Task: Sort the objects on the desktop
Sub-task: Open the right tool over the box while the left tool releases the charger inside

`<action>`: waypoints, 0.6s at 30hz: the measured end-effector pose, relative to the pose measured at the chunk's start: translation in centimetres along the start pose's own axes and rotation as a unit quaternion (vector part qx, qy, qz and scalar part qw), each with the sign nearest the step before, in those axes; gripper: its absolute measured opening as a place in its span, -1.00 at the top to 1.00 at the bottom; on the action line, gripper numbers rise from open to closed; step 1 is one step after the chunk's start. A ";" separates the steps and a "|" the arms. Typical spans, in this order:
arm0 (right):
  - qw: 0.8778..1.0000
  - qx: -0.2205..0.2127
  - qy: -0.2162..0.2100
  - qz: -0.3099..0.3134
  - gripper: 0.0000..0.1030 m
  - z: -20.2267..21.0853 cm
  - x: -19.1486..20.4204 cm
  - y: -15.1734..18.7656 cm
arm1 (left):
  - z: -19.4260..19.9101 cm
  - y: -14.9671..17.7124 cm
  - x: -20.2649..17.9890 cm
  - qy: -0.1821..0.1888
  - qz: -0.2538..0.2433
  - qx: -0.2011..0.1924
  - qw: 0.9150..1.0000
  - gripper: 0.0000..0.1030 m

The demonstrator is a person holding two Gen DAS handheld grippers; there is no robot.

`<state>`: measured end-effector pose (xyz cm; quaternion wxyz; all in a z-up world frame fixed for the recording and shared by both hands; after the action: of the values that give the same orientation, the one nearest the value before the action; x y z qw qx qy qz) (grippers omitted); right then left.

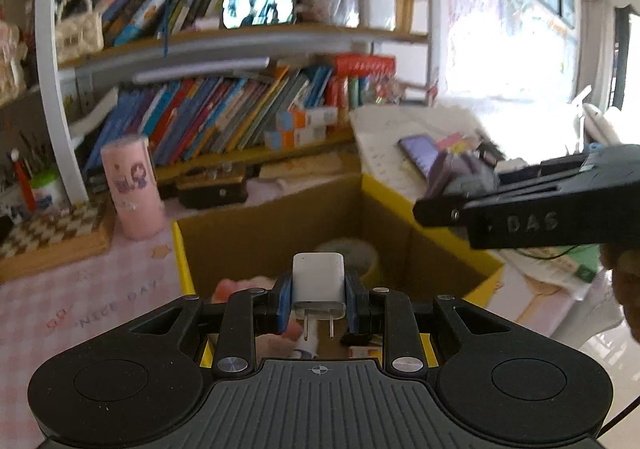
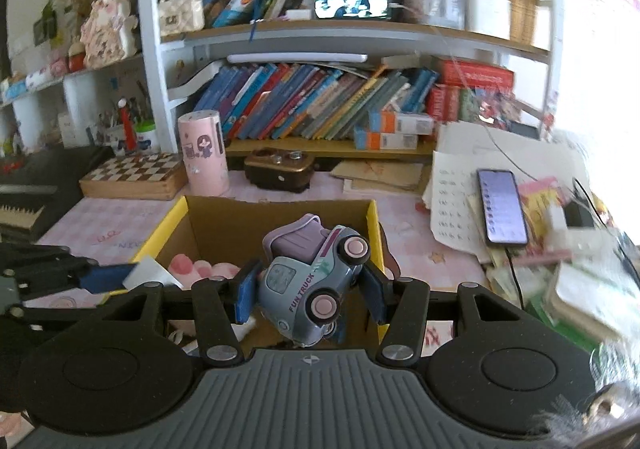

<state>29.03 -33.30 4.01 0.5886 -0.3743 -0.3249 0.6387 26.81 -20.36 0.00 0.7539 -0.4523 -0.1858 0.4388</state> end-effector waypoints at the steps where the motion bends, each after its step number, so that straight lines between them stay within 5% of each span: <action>1: 1.000 0.001 -0.005 0.008 0.03 -0.6 0.2 -0.2 | -0.6 0.2 0.4 -0.003 0.006 0.009 1.000 0.52; 8: 0.995 0.053 -0.053 0.062 0.03 -5.2 2.6 0.4 | -3.6 2.2 2.1 -0.019 0.020 0.072 0.997 0.52; 18: 0.980 0.127 -0.073 0.134 0.03 -9.1 3.9 3.7 | -4.0 2.5 2.2 0.004 0.051 0.081 0.995 0.52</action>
<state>34.89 -29.96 -4.18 0.5147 -0.2892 -0.2304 0.7735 29.51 -20.05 -4.43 0.7657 -0.4003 -0.1231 0.4881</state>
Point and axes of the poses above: each gripper's, at about its wrist camera, not at the fingertips, and z roughly against the way its jaws point, x to its left, y to its underside, the point moved 6 cm from there along -z, roughly the way its jaws point, and after that the axes turned 14 degrees about y, right-handed, at the moved point
